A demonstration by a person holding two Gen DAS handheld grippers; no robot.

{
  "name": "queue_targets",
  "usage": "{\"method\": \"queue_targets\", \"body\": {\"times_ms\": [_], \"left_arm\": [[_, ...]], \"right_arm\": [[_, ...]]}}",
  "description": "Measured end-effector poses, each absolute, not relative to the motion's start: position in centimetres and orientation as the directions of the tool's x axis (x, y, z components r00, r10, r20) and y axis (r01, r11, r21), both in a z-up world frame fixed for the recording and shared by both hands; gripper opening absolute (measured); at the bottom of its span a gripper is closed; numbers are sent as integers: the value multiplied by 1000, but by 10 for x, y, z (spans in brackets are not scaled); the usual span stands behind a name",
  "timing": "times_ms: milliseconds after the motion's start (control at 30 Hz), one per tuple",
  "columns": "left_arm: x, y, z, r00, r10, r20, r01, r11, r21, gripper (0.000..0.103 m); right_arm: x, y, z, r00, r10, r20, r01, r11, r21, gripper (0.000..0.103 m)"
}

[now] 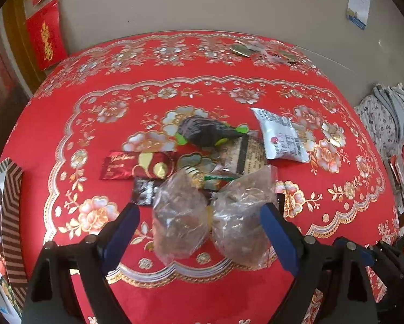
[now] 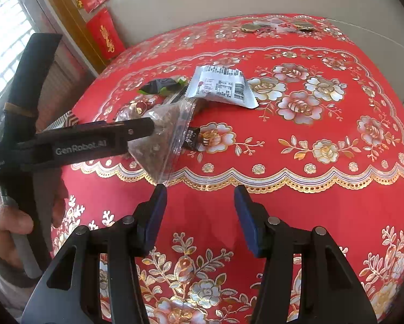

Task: Organize snacks
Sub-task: 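Grasp the clear bag of nuts with the left tool while the right tool grasps the white printed packet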

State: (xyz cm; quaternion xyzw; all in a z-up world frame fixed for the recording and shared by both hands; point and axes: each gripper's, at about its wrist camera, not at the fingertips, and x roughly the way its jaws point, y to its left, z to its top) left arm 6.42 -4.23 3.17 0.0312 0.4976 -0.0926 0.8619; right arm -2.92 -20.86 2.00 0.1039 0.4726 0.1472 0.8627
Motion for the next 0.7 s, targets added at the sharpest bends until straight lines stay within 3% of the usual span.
{"method": "queue_targets", "body": {"times_ms": [100,433,500,567,700], "left_arm": [[66,-48,29,501,-107,-859,187,982,-13,98],[64,-71,16,488,-85,-869,240,970,40,98],[63,-67,16,487,-101,-867,235,972,19,92],[62,-63,17,489,-115,-865,225,974,-2,80],[58,-58,18,497,-118,-859,228,974,-1,69]], "right_arm": [[-28,-211,19,512,349,-785,-148,936,320,52],[-25,-216,17,507,352,-787,-137,934,329,52],[-24,-218,18,509,347,-787,-132,936,327,52],[-21,-219,20,513,341,-788,-127,938,323,52],[-7,-220,32,536,325,-779,-122,943,310,52]]}}
